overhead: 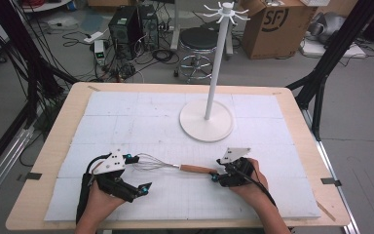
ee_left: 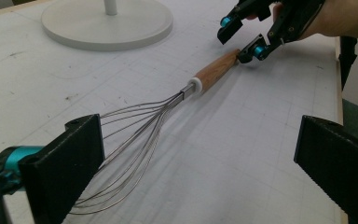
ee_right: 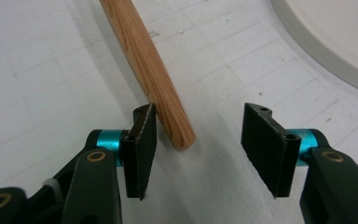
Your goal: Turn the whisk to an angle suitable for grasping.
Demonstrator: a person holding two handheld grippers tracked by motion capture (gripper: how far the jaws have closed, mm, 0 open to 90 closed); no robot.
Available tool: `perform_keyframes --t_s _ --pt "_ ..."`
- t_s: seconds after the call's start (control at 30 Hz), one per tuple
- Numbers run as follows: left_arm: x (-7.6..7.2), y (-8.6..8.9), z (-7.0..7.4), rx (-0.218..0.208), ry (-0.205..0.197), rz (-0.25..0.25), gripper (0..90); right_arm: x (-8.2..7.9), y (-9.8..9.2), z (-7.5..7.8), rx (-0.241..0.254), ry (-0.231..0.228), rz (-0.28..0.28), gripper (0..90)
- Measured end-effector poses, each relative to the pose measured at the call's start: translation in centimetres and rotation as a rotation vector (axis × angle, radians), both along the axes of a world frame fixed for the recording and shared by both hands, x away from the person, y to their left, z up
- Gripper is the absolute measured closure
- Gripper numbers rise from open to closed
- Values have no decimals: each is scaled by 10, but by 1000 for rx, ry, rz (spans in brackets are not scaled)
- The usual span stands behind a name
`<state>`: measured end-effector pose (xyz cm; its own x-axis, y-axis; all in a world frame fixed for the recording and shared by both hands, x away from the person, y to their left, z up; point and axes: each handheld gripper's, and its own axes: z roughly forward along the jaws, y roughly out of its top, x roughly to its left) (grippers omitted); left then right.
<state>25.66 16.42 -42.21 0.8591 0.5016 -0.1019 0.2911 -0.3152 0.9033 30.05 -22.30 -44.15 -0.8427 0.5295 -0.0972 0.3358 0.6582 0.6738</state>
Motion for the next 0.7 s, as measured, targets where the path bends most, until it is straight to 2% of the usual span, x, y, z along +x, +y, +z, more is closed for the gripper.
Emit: perform_keyframes --t_s 0.17,0.33,0.53,0.7 --pt "1 0 0 1 -1 -4 21 3 -1 -1 15 -5 -21 436" --pt "1 0 0 2 -2 -1 21 4 -3 0 64 43 -34 397" --pt "0 0 0 5 -1 -1 21 -1 -13 7 109 31 -24 355" --pt "1 0 0 3 -2 0 21 -9 -28 14 148 22 -49 317"
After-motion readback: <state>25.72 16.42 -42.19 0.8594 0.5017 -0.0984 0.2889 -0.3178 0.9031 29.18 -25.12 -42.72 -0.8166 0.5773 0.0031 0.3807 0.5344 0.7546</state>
